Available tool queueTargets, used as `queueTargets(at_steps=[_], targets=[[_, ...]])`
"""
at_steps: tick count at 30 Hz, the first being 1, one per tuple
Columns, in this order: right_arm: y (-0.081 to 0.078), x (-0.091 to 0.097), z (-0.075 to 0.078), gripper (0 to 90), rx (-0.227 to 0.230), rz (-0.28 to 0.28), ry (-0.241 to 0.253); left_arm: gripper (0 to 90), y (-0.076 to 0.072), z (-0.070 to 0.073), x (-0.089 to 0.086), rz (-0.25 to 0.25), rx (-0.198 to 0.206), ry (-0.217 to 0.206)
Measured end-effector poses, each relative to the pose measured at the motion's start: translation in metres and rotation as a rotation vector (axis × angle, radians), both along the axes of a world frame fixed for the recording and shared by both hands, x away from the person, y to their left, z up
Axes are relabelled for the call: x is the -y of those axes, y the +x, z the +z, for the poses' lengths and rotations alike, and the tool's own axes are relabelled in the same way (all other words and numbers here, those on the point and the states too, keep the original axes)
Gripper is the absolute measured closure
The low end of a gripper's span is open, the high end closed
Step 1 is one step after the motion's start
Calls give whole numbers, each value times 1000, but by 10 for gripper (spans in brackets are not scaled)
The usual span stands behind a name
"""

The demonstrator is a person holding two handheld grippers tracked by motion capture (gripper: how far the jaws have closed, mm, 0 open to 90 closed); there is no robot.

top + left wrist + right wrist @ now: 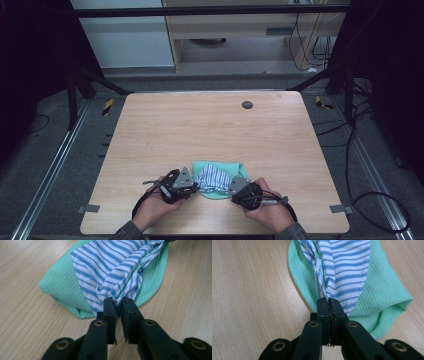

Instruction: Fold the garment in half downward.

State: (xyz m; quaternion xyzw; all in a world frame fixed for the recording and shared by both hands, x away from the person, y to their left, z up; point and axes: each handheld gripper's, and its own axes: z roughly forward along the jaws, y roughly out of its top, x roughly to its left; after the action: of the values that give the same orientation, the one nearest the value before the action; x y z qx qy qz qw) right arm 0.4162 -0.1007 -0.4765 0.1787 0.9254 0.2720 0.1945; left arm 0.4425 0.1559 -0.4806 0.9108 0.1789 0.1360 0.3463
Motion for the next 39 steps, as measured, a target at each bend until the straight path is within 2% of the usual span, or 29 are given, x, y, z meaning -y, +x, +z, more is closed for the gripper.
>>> queueTargets(at_steps=[1,2,3,4,5,7,8,11,12,13,16,19,20,22,24,29,32,34,38,39], targets=[[0,1,1,805,-1,-2,13,723,-1,1,-3,17,-6,-13],[-2,4,3,687,1,-18,33,547,-2,3,-6,65,-7,-26],[-2,4,3,687,1,-18,33,471,-2,3,-6,65,-7,-26],[-2,9,5,552,3,-47,51,410,-3,5,-9,80,-10,-51],[-2,9,5,552,3,-47,51,410,-2,7,-12,99,-16,-71],[-1,16,8,406,-4,-89,78,267,-1,11,-16,123,-31,-88],[-1,19,9,362,13,-100,79,241,0,14,-21,142,-31,-95],[1,28,11,258,28,-143,89,146,3,15,-25,167,-39,-88],[1,28,11,258,28,-143,89,146,5,17,-28,180,-43,-86],[4,35,13,209,37,-180,99,124,8,18,-32,193,-46,-77],[8,42,13,168,34,-209,117,109,13,20,-37,208,-52,-82],[17,56,10,120,7,-264,130,108,23,18,-45,217,-75,-75],[17,56,10,120,7,-264,130,108,23,18,-45,217,-75,-75],[24,64,7,103,-6,-305,142,96,31,14,-51,222,-90,-58],[27,67,7,94,-16,-322,152,90,33,14,-52,222,-92,-55],[44,78,3,69,-57,-379,175,90,49,8,-63,266,-134,-62],[50,82,3,67,-45,-399,185,85,56,6,-67,281,-139,-50],[61,90,1,65,-66,-430,201,83,65,6,-70,302,-143,-43],[70,95,-1,74,-68,-456,211,80,74,11,-75,323,-124,-28],[77,99,-2,74,-74,-476,220,77,77,12,-76,326,-120,-31]])
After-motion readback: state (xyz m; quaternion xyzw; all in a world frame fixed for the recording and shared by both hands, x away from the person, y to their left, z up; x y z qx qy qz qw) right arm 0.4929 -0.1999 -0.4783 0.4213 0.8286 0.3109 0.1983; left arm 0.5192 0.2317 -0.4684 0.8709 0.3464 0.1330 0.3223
